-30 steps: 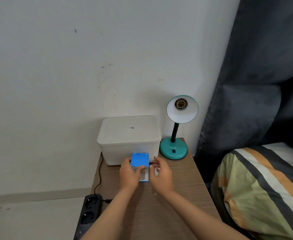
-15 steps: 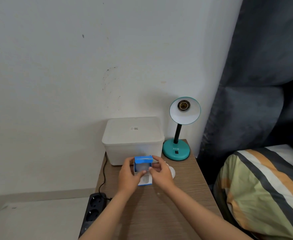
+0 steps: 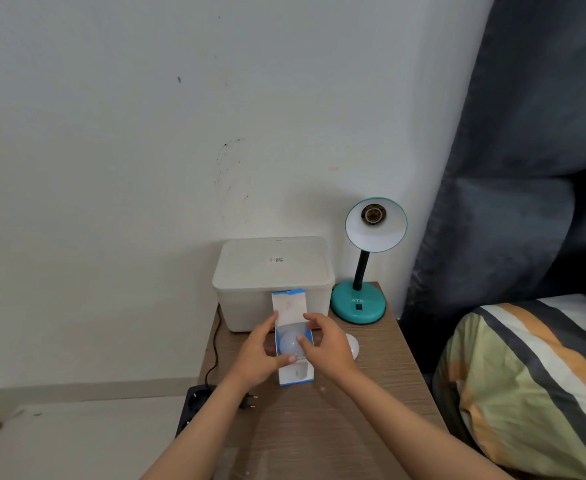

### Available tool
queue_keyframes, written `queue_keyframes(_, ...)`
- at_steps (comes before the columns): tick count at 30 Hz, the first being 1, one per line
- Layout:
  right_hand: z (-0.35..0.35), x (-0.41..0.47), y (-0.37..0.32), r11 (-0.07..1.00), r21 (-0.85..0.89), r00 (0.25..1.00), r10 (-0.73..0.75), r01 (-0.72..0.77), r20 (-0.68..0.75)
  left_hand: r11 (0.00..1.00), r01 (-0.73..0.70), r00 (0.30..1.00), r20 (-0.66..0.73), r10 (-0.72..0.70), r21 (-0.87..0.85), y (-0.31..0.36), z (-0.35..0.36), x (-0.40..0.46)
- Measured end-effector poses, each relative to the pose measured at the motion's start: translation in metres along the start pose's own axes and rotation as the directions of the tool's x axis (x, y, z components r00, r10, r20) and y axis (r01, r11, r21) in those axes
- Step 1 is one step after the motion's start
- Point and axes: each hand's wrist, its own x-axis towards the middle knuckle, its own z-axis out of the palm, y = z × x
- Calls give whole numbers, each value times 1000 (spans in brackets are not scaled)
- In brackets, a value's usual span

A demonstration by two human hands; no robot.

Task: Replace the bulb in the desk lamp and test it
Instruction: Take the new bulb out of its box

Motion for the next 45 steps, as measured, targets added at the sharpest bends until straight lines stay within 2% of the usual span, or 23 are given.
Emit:
queue_keyframes(5,-1,16,-11,977,-205,991,79,-56,105,996,35,998,60,-30,-86,0,-3,0)
queue_keyframes(9,1,27,-23,916,-401,970,117,-22,212,992,72,994,86,-63,-108,0,-5,1)
queue_keyframes(13,2,33,-28,897,-442,961,130,-8,246,991,92,992,100,-82,-94,1,-6,1)
queue_keyframes(18,-3,26,-28,960,-274,979,105,-54,177,990,94,992,93,-84,-102,0,-7,1)
queue_keyframes(23,-19,22,-33,994,50,995,101,-101,-2,991,87,994,72,-80,-101,-2,-4,1)
queue_keyframes(25,-29,21,-38,967,225,989,133,-117,-58,991,79,996,59,-73,-111,-2,-3,0)
queue_keyframes(27,-39,21,-42,901,405,980,192,-156,-51,992,61,997,46,-56,-111,-2,-2,0)
queue_keyframes(29,-48,24,-42,856,472,967,253,-212,-23,995,34,999,31,-32,-90,-2,-1,-1)
queue_keyframes(31,-51,24,-39,880,383,957,287,-281,42,998,29,1000,13,-28,-64,-2,1,-2)
queue_keyframes(33,-49,20,-33,935,204,956,274,-290,102,998,50,999,-10,-51,-47,-4,3,-2)
queue_keyframes(36,-44,10,-25,979,-24,972,204,-203,118,999,47,998,-36,-48,-28,-6,5,-3)
queue_keyframes(39,-40,3,-22,979,-190,973,117,-79,201,999,44,998,-38,-45,-15,-6,5,-3)
queue_keyframes(42,-34,-2,-24,958,-287,985,66,-19,157,999,38,998,-43,-37,19,-6,5,-2)
queue_keyframes(45,-30,-4,-24,958,-287,993,53,-21,104,998,30,999,-42,-28,46,-6,5,-2)
